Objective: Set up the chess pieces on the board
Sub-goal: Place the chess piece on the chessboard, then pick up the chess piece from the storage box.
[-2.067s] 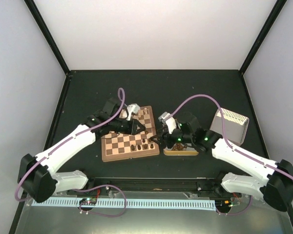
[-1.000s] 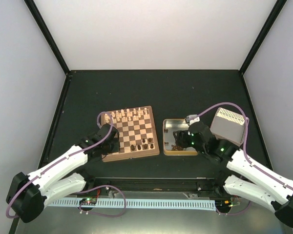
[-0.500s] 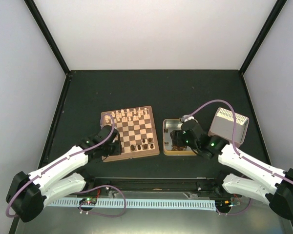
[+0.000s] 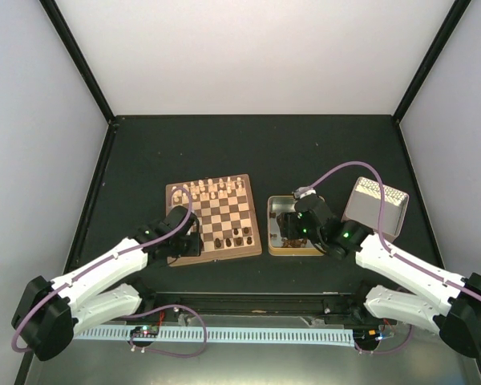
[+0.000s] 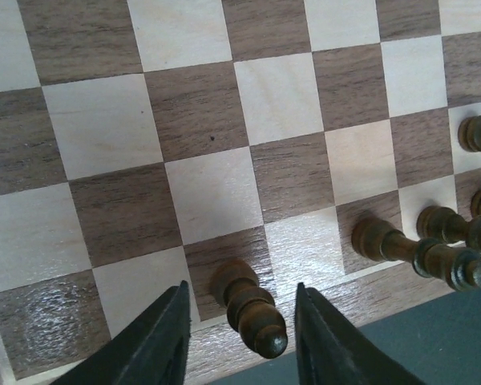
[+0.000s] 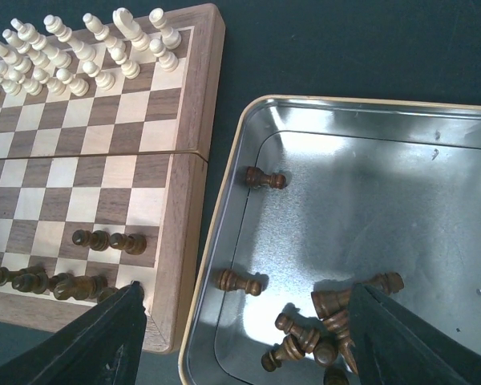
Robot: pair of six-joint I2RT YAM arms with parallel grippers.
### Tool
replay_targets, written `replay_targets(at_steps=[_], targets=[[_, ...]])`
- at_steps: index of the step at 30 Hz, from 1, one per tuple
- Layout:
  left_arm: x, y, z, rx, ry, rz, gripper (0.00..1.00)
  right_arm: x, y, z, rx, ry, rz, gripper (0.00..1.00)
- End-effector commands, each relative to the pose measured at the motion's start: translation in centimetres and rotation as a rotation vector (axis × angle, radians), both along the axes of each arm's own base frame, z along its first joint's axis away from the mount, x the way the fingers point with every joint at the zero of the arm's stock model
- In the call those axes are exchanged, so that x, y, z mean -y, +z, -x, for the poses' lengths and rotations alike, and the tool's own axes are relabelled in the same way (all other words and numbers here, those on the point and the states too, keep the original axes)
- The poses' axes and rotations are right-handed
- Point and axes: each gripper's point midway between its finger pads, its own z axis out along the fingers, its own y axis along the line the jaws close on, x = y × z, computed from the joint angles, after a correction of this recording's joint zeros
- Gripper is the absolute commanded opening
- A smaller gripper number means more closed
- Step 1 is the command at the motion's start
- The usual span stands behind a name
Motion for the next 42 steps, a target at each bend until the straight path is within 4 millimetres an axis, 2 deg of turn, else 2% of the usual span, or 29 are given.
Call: replay_targets(at_steps=[1,8,12,17,20,26,30,35,40,42], targets=[[0.3,1.1,-0.2,0.013,-0.016,0.003,0.41,-0.3,1.4,-0.5,0.037,-0.005,-0.024,0.70],[0.4,3.9,-1.1,0.082,-0.007,0.024,0.53,0.1,2.0,-0.3,0.045,-0.015,-0.037,0.70],[0.3,7.1,-2.3,0.183,0.032,0.061,0.58,1.2,1.6,-0.1,0.031,-0.060,-0.017,0.70],[0.8,12.6,-3.9,0.388,0.029,0.161,0.61,3.6,0.0,0.8,-0.046,-0.133,0.031,0.69],[0.8,16.3,-4.6,0.540,0.020,0.212,0.64,4.7,-1.5,1.6,-0.113,-0.154,0.055,0.68],[1.0,20.6,-4.9,0.762,-0.032,0.275,0.71,5.0,-4.7,2.5,-0.251,-0.131,0.114,0.64],[1.6,21.5,-5.0,0.803,-0.068,0.289,0.70,4.7,-6.1,2.4,-0.320,-0.100,0.174,0.56],[2.5,20.9,-5.5,0.782,-0.087,0.299,0.69,5.3,-8.1,2.0,-0.405,-0.095,0.278,0.49],[3.0,19.9,-5.8,0.770,-0.101,0.298,0.65,6.0,-10.0,2.1,-0.481,-0.042,0.384,0.49],[3.2,19.8,-6.0,0.775,-0.107,0.294,0.64,6.2,-10.6,2.1,-0.511,-0.028,0.395,0.46]])
